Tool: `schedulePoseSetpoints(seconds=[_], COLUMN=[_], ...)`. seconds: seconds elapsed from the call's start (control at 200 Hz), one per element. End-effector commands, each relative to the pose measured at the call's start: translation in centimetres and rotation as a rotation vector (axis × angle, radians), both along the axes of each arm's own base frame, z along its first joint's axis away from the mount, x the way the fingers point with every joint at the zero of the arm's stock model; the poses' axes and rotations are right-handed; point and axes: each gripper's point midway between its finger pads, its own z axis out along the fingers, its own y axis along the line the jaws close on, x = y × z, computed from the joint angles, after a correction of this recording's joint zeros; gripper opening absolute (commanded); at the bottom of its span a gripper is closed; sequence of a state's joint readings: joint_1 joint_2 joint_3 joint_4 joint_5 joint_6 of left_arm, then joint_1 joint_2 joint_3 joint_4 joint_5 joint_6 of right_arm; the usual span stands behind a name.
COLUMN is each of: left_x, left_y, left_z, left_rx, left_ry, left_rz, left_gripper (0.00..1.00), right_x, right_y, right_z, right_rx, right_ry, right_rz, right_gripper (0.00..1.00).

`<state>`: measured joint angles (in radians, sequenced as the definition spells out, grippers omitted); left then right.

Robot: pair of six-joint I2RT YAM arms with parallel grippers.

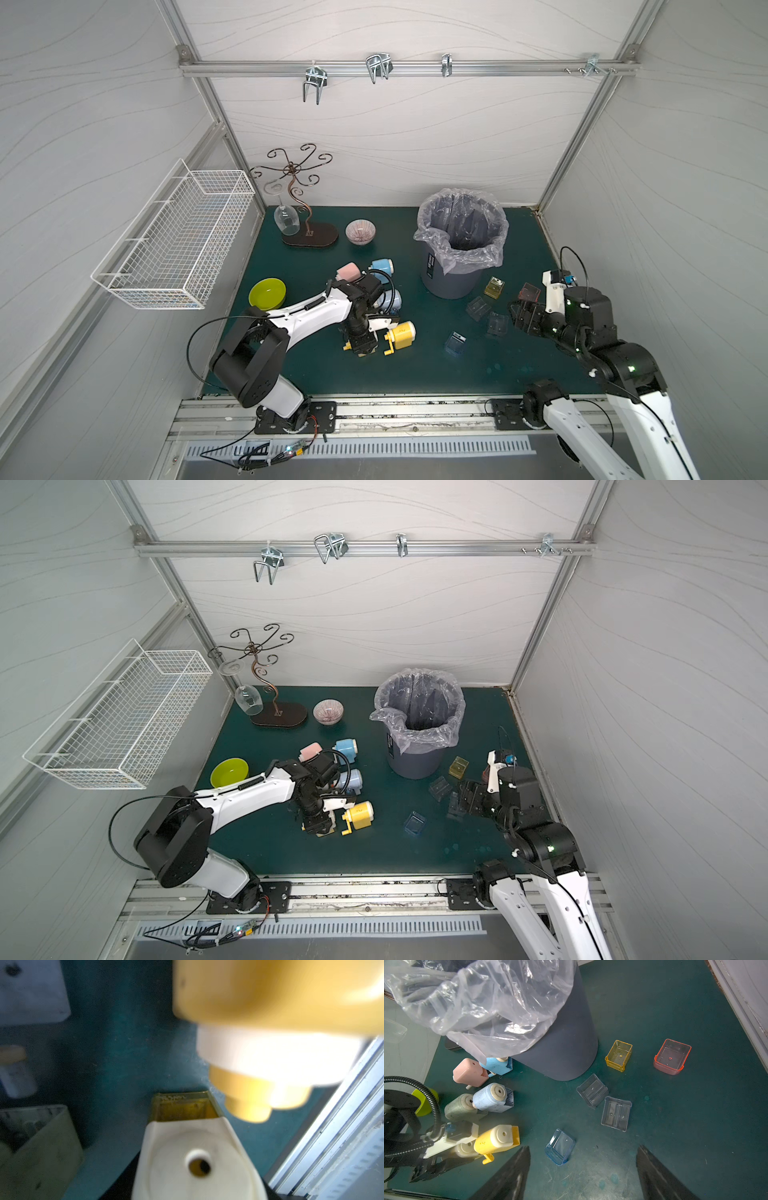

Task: Take out the pencil sharpener tray and clean the shavings
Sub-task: Pick up the pencil sharpener from the center of the board, then open the container of the pencil sharpener.

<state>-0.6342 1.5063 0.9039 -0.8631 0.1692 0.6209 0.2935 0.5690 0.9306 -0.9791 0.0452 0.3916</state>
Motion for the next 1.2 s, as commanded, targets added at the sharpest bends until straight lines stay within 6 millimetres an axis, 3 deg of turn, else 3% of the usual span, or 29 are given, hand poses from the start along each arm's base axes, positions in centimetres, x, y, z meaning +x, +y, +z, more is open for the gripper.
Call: schedulePoseSetpoints(seconds=[0.0, 0.085, 0.245, 0.425, 0.555, 0.65, 0.755, 0.891, 0.981, 1.081, 1.196], left_x=[-0.1, -0.1, -0.2, -1.3, -2.6, -4.1, -5.9, -7.7, -8.5, -9.0, -9.3], left_y=[0.0, 0.2, 0.6, -0.1, -1.6, -2.6, -2.9, -3.3, -3.4, -3.3, -3.6], left_z=[2.4, 3.3, 5.4, 11.2, 16.1, 19.3, 21.8, 23.6, 23.8, 23.6, 23.6], left_rx=[-0.023, -0.033, -0.038, -0.112, -0.229, -0.319, -0.383, -0.45, -0.453, -0.426, -0.415], left_ry=[-0.029, -0.06, -0.102, -0.104, -0.11, -0.088, -0.096, -0.099, -0.086, -0.077, -0.069], left_rz=[-0.013, -0.013, -0.025, -0.066, -0.105, -0.137, -0.178, -0.217, -0.228, -0.236, -0.242], left_gripper=[0.42, 0.21, 0.0, 0.0, 0.0, 0.0, 0.0, 0.0, 0.0, 0.0, 0.0], right_x=[-0.3, -0.3, 0.0, -0.1, -2.3, -2.6, -3.3, -6.2, -7.4, -7.8, -8.5], right_y=[-0.1, 0.0, 0.7, 5.6, 11.3, 14.2, 17.4, 22.4, 25.0, 26.3, 26.4], right_z=[-0.4, -0.4, 0.5, 4.2, 6.4, 6.9, 7.0, 6.0, 4.7, 4.6, 4.7], right_rx=[-0.008, -0.003, 0.016, 0.067, 0.233, 0.359, 0.361, 0.187, 0.139, 0.172, 0.166], right_ry=[0.007, 0.005, -0.043, -0.232, -0.278, -0.245, -0.312, -0.43, -0.415, -0.378, -0.379], right_rz=[0.005, 0.003, 0.047, 0.369, 0.705, 0.825, 0.945, 1.135, 1.212, 1.238, 1.245], right_gripper=[0.81, 0.81, 0.78, 0.78, 0.85, 0.87, 0.96, 0.96, 0.94, 0.92, 0.92])
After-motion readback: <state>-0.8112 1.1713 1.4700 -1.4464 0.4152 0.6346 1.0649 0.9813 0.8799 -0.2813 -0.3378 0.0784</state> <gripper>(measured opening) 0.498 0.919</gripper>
